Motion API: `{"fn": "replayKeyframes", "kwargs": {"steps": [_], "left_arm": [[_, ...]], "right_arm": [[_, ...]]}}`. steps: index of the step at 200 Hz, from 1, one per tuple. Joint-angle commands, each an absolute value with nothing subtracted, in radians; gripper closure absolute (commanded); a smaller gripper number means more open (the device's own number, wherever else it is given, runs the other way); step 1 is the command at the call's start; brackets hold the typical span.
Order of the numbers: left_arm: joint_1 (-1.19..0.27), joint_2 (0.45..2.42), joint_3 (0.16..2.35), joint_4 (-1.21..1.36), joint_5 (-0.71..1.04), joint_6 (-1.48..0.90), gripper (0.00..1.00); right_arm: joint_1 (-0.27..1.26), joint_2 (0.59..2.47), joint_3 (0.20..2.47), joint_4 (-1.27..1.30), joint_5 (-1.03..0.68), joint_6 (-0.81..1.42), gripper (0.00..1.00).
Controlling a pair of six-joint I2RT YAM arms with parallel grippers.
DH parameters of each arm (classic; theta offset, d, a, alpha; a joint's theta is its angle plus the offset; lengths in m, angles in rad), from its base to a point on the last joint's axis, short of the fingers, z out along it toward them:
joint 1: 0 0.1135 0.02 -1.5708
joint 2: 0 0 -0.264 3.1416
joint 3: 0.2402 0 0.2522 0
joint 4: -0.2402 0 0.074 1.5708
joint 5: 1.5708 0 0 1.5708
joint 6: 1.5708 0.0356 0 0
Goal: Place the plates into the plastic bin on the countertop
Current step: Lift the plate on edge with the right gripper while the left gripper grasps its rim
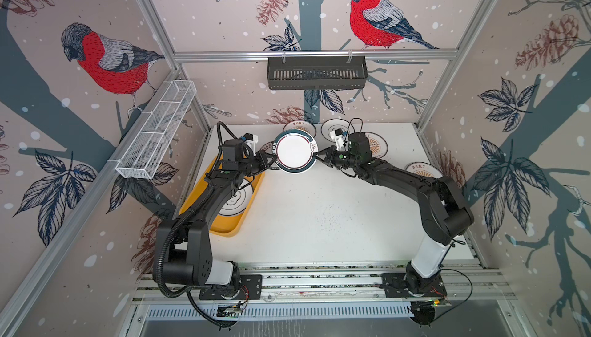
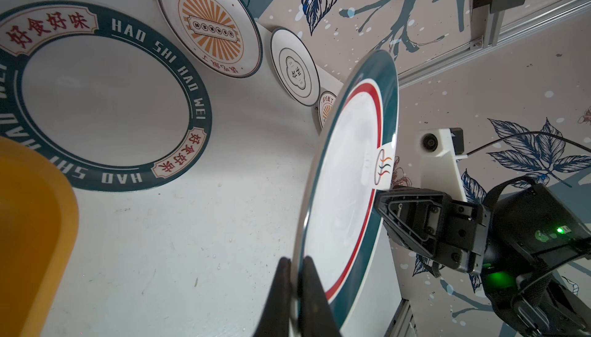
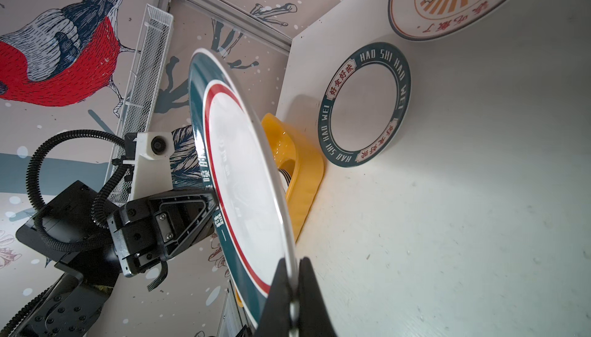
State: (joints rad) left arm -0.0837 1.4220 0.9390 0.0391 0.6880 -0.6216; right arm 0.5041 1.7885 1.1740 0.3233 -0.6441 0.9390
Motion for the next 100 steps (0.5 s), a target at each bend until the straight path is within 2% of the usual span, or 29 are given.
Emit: {"fn": "replayKeyframes", "kwargs": {"steps": [1,51,63,75,100], "left_arm": [[-0.083,1.417,0.936,0.063,0.716,-0.582,1.0],[-0.081,1.418,0.937,0.063,0.718,-0.584,1.0],[-0.081,1.419,0.937,0.063,0.719,-0.587,1.0],[-0.081,1.419,0.937,0.063,0.722,-0.589,1.0],[-0.081,1.416,0.935,0.066,0.722,-0.589,1.0]], "right_arm": [[0.506,1.791,1.181,0.409,-0.659,0.967,0.97],[0.506,1.79,1.181,0.41,-0.657,0.965,0.94],[0.507,1.79,1.18,0.411,-0.657,0.966,0.89],[0.507,1.791,1.18,0.413,-0.657,0.966,0.81],[0.506,1.793,1.18,0.416,-0.657,0.966,0.53]]}}
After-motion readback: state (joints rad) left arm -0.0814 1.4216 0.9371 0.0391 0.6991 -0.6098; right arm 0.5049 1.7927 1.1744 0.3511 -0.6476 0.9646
